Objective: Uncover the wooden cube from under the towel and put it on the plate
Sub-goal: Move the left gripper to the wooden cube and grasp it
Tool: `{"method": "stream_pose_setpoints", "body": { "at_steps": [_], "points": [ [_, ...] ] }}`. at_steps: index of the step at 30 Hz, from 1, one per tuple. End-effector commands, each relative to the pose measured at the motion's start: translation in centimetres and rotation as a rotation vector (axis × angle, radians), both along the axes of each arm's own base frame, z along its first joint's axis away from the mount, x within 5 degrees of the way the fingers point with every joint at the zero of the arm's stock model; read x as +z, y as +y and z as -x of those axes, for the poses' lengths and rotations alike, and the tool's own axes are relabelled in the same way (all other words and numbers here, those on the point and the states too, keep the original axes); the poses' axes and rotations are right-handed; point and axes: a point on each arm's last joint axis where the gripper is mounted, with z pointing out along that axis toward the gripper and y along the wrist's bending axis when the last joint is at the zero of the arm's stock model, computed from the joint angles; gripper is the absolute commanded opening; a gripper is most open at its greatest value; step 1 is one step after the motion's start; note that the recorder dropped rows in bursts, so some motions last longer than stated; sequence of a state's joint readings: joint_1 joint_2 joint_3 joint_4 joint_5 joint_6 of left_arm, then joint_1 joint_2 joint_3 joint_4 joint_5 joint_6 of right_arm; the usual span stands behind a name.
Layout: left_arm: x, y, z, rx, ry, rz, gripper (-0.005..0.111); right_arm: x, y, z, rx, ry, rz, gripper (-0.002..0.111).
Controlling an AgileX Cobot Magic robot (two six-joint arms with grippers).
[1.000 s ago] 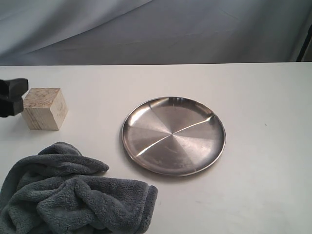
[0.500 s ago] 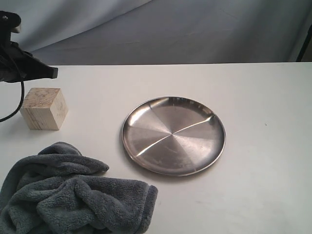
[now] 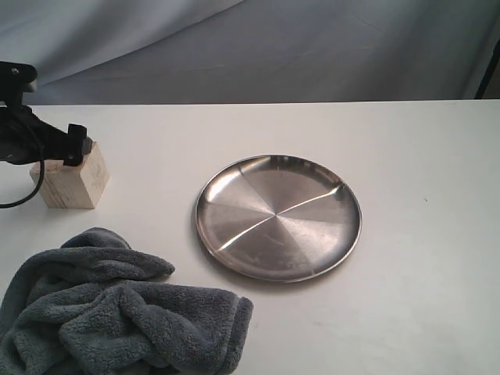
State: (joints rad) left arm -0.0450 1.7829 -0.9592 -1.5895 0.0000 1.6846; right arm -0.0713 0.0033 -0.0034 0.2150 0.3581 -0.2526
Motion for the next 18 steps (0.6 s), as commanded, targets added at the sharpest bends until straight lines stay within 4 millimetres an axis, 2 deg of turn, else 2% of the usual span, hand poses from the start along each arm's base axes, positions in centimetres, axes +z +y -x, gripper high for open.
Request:
{"method": "stream_pose_setpoints", "body": {
  "at_steps": [1,5,9,18],
  "points": [
    [-0.9,-0.6,-0.2,-0.078,0.023,0.011,0.105,0.0,0.0,0.0,0.0,-0.013,-0.003,0.0],
    [-1.3,-1.0,-0.4,-0.121,0.035,0.02,0.105,0.0,0.0,0.0,0.0,-0.013,-0.003,0.0],
    [-1.7,-0.5,-0.9,-0.08,0.039,-0.013,0.105,0.0,0.0,0.0,0.0,-0.013,-0.003,0.0],
    [-1.0,-0.3,-1.6,-0.031,0.01,0.0,0.105,0.0,0.0,0.0,0.0,-0.013,-0.003,0.0]
  ]
}}
